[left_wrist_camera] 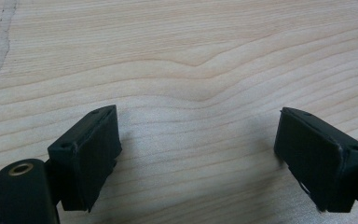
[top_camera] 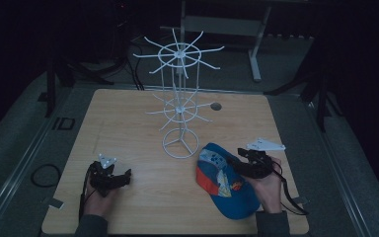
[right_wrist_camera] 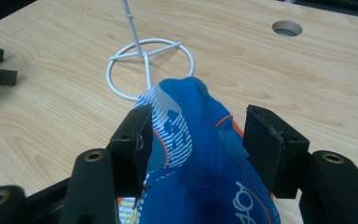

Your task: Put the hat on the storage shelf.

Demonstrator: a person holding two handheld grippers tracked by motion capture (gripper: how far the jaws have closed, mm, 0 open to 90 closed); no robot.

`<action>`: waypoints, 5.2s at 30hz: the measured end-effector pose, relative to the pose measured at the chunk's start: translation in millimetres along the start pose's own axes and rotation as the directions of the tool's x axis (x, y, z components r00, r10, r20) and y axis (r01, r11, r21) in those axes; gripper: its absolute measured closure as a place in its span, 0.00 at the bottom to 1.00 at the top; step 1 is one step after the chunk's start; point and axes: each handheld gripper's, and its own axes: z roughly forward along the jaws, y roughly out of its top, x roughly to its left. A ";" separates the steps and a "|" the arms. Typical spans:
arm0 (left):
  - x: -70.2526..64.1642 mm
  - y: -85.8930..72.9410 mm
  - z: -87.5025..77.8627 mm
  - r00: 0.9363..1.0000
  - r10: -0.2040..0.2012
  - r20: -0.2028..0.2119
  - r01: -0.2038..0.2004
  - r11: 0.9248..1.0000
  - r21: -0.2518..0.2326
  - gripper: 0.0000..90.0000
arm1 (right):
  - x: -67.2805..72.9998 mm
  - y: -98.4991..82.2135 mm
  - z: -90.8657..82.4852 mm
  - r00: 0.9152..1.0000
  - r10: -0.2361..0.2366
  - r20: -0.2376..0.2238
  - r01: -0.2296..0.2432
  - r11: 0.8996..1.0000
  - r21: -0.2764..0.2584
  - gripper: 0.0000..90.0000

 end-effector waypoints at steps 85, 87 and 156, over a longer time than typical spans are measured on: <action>-0.2 0.1 0.0 1.000 -0.001 0.002 0.001 1.000 0.000 0.16 | -15.2 25.7 73.7 0.994 -0.072 -0.085 0.101 0.900 0.424 0.44; -0.2 0.1 0.0 1.000 -0.001 0.002 0.001 1.000 0.000 0.16 | -15.2 25.5 74.7 0.994 -0.069 -0.082 0.097 0.898 0.430 0.44; -0.3 0.1 0.2 1.000 -0.003 0.002 0.003 1.000 -0.003 0.16 | 2.0 42.0 15.2 0.978 -0.161 -0.136 0.179 0.975 0.132 0.98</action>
